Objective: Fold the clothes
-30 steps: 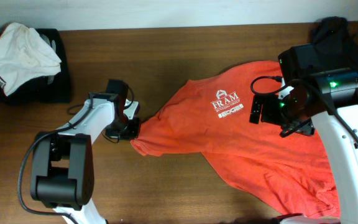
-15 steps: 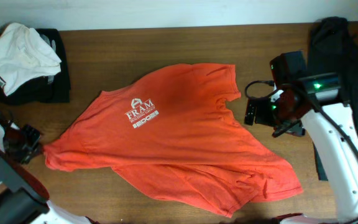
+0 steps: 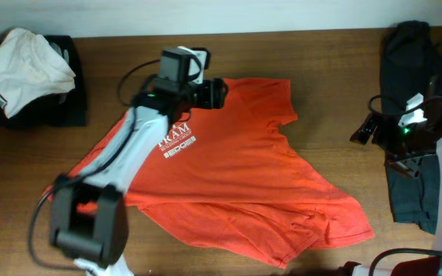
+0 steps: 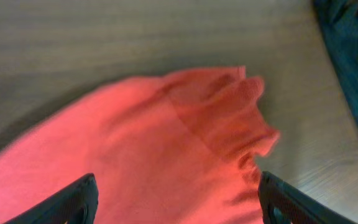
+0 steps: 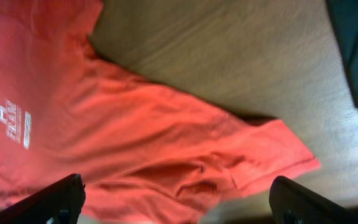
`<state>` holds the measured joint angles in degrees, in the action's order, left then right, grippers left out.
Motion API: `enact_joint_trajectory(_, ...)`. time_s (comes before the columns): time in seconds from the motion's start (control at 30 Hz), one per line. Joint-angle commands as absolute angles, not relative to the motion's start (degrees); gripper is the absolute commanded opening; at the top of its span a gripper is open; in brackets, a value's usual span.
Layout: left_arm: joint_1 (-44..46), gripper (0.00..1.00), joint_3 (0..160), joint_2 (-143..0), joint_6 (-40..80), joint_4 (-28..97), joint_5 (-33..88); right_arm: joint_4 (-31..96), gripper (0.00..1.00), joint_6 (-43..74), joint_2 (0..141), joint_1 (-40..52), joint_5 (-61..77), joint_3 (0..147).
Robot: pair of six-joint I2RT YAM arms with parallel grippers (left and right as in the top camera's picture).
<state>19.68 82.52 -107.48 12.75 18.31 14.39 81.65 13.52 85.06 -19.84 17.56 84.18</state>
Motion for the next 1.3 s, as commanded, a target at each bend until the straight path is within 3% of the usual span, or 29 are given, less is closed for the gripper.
enact_joint_trajectory(0.0,19.33,0.82,83.33,-115.22,4.97,13.32,6.76,82.43,0.99,9.76,84.75,-19.90,19.27,84.27)
enact_joint_trajectory(0.17,19.22,0.80,83.31,-119.17,-8.21,9.87,-6.37,83.20,0.99,8.78,84.75,-19.90,18.41,84.27)
enact_joint_trajectory(0.47,14.79,0.79,83.31,-126.48,-10.87,7.05,-3.84,84.20,0.99,8.80,84.75,-19.90,18.41,84.20)
enact_joint_trajectory(0.6,14.79,0.72,83.31,-127.74,-11.70,7.27,-2.57,84.20,0.99,8.82,84.75,-19.90,18.44,84.20)
enact_joint_trajectory(0.63,14.79,0.66,83.31,-128.46,-11.73,7.31,-2.59,84.20,0.99,8.82,84.75,-19.90,18.44,84.20)
enact_joint_trajectory(0.77,14.66,0.19,83.31,-130.23,-11.68,6.39,-3.07,84.14,0.99,8.82,84.75,-19.90,18.44,84.20)
enact_joint_trajectory(0.83,14.15,0.01,83.55,-130.23,-10.07,4.27,-7.55,84.03,0.99,8.82,84.75,-19.90,18.44,84.20)
enact_joint_trajectory(0.97,7.92,0.01,84.05,-130.23,-5.85,-3.60,-25.50,84.01,0.99,8.84,84.75,-19.90,18.44,84.20)
enact_joint_trajectory(1.2,-5.69,0.01,91.61,-130.23,-5.82,-1.52,-26.85,74.85,0.99,10.02,84.75,-15.99,18.44,76.64)
enact_joint_trajectory(1.23,-7.14,0.07,93.86,-130.23,-5.15,0.56,-26.85,70.24,0.99,11.25,84.75,-13.87,18.44,73.21)
enact_joint_trajectory(1.27,-7.90,0.40,96.79,-130.23,-4.60,4.10,-26.81,63.55,0.99,13.21,84.82,-10.70,18.44,69.30)
